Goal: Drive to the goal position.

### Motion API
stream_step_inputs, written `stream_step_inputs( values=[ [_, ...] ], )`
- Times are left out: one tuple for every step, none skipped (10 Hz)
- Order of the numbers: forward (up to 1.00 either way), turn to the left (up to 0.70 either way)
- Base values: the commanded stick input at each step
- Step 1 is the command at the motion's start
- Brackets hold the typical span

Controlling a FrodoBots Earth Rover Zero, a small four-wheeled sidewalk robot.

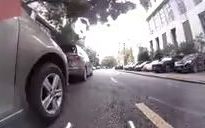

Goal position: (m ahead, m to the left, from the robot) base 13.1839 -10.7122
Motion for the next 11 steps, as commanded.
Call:
stream_step_inputs(
  values=[
    [0.45,0.00],
    [0.45,0.00],
    [0.45,0.00],
    [0.45,0.00],
    [0.45,0.00],
    [0.45,0.00],
    [0.45,0.00],
    [0.45,0.00],
    [0.45,0.00],
    [0.45,0.00],
    [0.45,0.00]
  ],
)
